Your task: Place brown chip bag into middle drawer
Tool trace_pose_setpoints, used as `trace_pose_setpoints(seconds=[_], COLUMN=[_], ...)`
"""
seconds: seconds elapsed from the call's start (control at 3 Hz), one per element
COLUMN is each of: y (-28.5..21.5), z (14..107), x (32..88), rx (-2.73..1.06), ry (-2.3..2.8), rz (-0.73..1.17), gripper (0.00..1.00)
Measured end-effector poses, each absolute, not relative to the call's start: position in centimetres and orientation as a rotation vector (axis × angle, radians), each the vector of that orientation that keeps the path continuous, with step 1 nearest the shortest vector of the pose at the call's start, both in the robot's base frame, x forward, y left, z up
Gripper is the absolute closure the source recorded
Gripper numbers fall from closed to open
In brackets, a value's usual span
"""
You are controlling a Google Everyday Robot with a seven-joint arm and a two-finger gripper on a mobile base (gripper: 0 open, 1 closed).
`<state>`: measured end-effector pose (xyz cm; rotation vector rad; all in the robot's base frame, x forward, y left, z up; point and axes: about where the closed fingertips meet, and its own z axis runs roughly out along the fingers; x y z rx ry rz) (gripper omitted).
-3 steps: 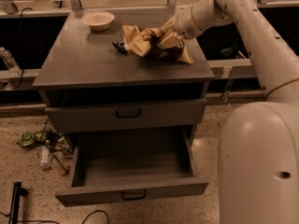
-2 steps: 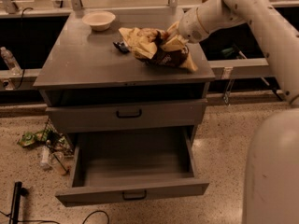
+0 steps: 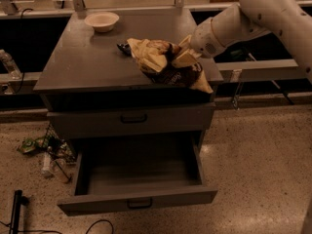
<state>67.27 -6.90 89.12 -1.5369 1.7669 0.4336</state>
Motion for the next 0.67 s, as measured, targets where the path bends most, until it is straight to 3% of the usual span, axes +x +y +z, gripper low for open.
trace_pose_setpoints(seconds=[0.67], y=[-5.3], z=[87.6], x=[65.4], rx=[-1.530], ry=[1.795], rz=[0.477], gripper=[1.00])
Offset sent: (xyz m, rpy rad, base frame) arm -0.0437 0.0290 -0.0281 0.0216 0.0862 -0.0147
